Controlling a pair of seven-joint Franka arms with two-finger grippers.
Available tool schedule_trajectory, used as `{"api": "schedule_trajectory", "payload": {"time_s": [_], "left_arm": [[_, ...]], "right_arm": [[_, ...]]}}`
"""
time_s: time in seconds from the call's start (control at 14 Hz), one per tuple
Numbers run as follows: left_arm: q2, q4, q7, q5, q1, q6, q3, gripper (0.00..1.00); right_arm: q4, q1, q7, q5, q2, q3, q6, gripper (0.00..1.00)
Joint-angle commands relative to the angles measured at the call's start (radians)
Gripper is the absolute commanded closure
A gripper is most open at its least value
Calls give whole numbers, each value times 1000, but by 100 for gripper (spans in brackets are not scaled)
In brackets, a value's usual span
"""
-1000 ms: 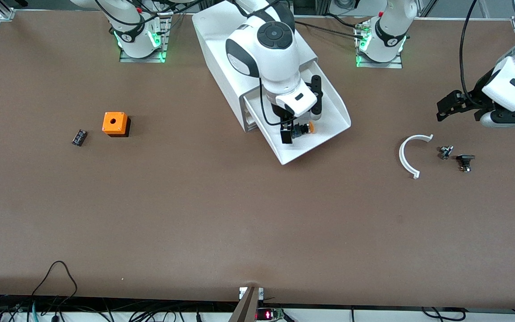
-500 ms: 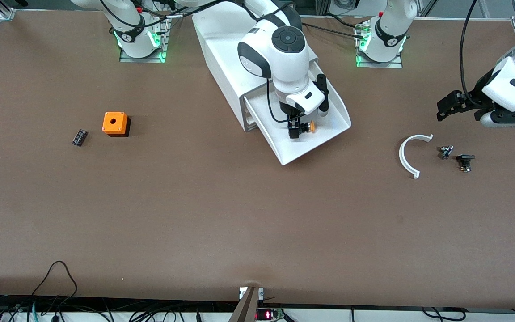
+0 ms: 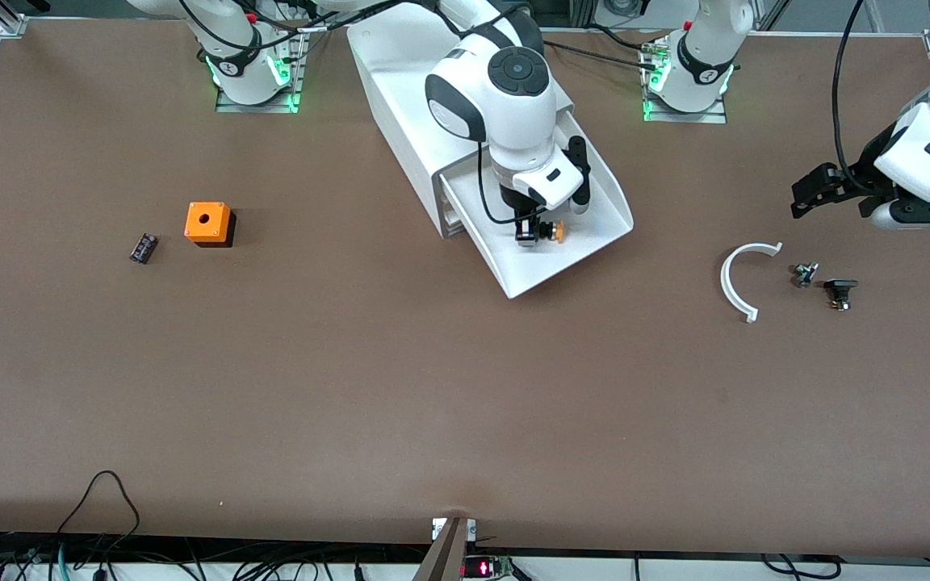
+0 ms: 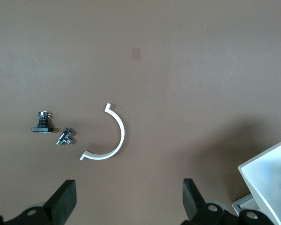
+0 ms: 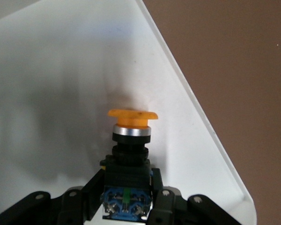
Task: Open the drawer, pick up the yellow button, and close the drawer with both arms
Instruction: 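Lift the button out with the right gripper while the left gripper returns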
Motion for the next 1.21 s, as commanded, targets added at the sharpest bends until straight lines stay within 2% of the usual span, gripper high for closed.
{"api": "schedule_trajectory", "payload": {"time_s": [0.0, 0.29, 0.43, 0.57, 0.79, 1.0, 1.14], "left_arm": [[2, 9, -13, 23, -8, -14, 3, 0], [2, 13, -13, 20, -8, -14, 0, 0], [25, 32, 5, 18, -8, -8, 0, 0], [75, 43, -4, 27, -27, -7, -17, 0], [163, 23, -43, -8, -82, 120, -26, 0], [273, -10, -283, -3, -177, 280, -44, 0], [321, -61, -407, 1, -238, 419, -46, 0]], "right_arm": [[10, 10, 65, 2, -43, -24, -25, 72], [-22, 8, 251, 7, -148, -113, -25, 72], [-143, 3, 338, 9, -218, -217, -20, 72], [-238, -12, 393, 12, -255, -291, -22, 72], [-422, -120, 502, 12, -313, -302, 1, 72], [-499, -254, 564, 19, -323, -300, 24, 71], [-564, -308, 564, 57, -321, -300, 87, 71]]}}
